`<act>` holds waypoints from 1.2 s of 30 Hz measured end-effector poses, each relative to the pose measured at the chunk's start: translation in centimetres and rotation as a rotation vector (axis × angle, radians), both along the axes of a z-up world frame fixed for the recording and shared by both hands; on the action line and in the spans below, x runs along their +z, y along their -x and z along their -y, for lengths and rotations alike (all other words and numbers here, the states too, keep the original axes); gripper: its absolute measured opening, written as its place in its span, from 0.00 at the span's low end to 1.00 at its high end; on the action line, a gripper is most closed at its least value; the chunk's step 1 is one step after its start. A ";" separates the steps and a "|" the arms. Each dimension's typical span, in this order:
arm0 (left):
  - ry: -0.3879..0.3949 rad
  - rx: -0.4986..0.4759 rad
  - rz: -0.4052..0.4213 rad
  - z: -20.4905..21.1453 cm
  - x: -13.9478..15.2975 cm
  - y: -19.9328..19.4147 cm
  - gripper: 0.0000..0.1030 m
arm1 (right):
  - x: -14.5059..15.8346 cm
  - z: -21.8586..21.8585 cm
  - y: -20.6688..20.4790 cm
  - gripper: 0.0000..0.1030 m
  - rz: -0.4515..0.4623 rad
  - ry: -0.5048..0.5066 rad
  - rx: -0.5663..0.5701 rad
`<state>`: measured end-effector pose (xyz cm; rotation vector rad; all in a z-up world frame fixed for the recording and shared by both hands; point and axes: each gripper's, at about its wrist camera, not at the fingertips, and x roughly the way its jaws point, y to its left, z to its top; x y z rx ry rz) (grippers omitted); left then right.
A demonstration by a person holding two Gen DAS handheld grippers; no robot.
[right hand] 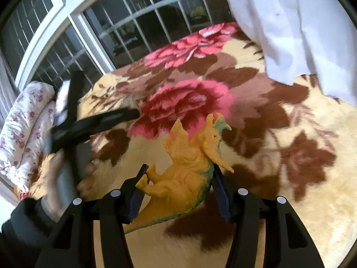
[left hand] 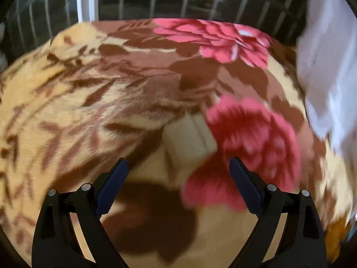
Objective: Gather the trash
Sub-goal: 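Grasp the yellow dinosaur toy with the right tool, then grasp the beige wooden block with the left tool, then carry dinosaur and block over the orange bucket and open both tools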
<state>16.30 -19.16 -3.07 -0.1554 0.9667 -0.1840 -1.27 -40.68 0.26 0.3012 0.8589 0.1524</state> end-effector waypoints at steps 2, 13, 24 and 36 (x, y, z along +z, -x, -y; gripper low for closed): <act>0.007 0.055 0.015 0.1 -0.3 -1.2 0.87 | 0.3 0.4 0.7 0.53 0.017 -0.008 0.001; -0.041 0.016 0.069 0.3 -0.1 -0.6 0.38 | -1.1 0.8 1.2 0.53 0.005 -0.075 0.018; -0.038 -0.084 0.107 -4.5 4.6 12.5 0.38 | 1.1 -4.1 5.0 0.53 0.027 -0.038 0.098; -0.106 -0.094 0.120 -12.0 4.8 32.1 0.38 | 0.6 -13.4 15.3 0.53 -0.019 0.020 0.292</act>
